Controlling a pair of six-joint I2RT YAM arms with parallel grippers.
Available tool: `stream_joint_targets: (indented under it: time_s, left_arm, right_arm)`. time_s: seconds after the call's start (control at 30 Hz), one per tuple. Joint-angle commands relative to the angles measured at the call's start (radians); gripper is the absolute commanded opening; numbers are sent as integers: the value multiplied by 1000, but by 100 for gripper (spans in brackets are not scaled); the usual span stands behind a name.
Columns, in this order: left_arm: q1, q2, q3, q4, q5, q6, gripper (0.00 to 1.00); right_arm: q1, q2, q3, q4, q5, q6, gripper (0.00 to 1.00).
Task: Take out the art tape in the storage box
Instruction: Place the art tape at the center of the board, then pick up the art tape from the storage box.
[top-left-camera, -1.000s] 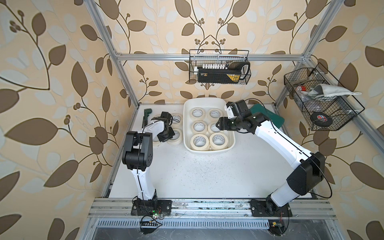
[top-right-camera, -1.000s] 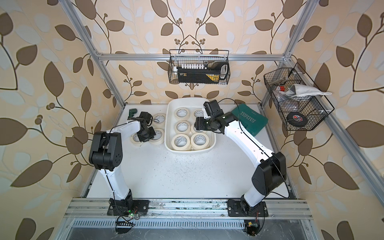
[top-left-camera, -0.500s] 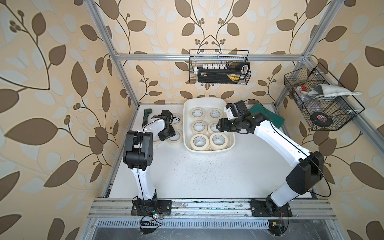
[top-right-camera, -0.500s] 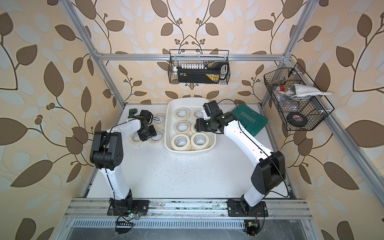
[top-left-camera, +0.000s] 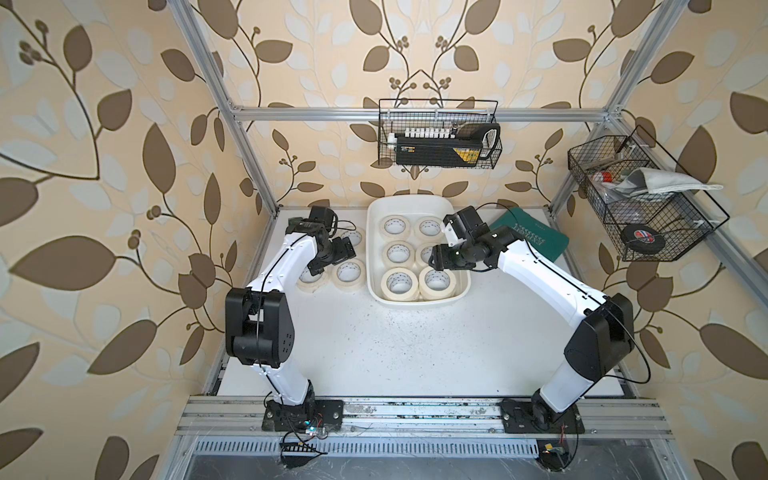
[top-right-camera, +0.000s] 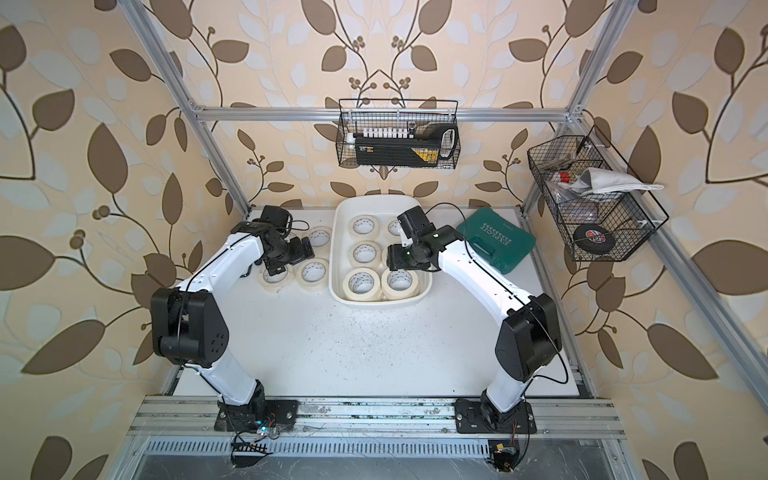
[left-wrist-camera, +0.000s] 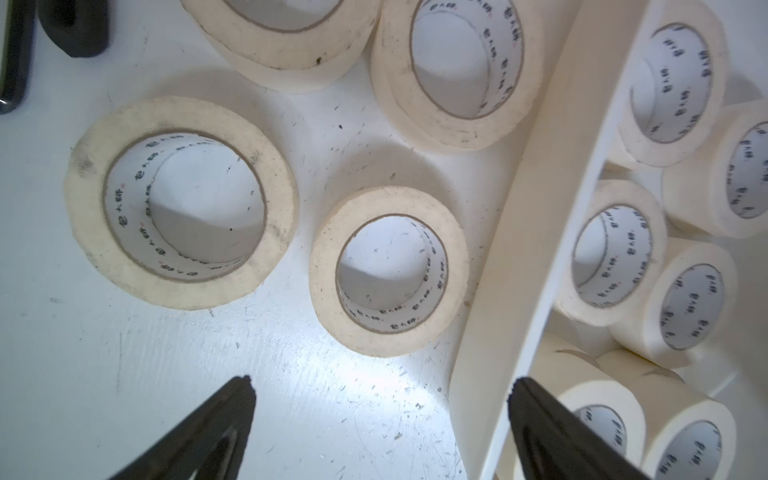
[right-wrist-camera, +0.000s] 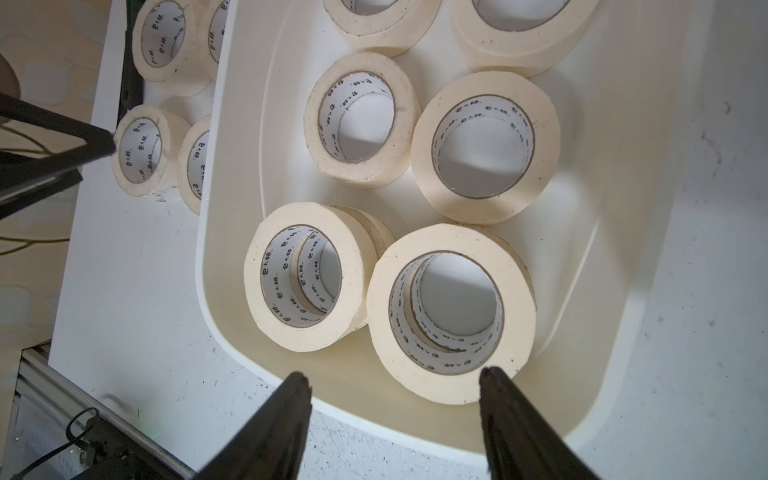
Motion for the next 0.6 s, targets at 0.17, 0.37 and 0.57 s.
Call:
stream_joint_targets:
  time_s: [0.17, 0.37, 0.57]
  left_arm:
    - [8, -142, 57, -72, 229, 37, 99]
    - [8, -206, 66, -75, 283, 28, 99]
    - [8, -215, 56, -75, 318, 44, 99]
  right_arm:
    - [75, 113, 113, -49, -99, -90, 66]
    - [145, 217, 209, -106, -57, -144, 67]
    - [152, 312, 294, -115, 26, -252, 67]
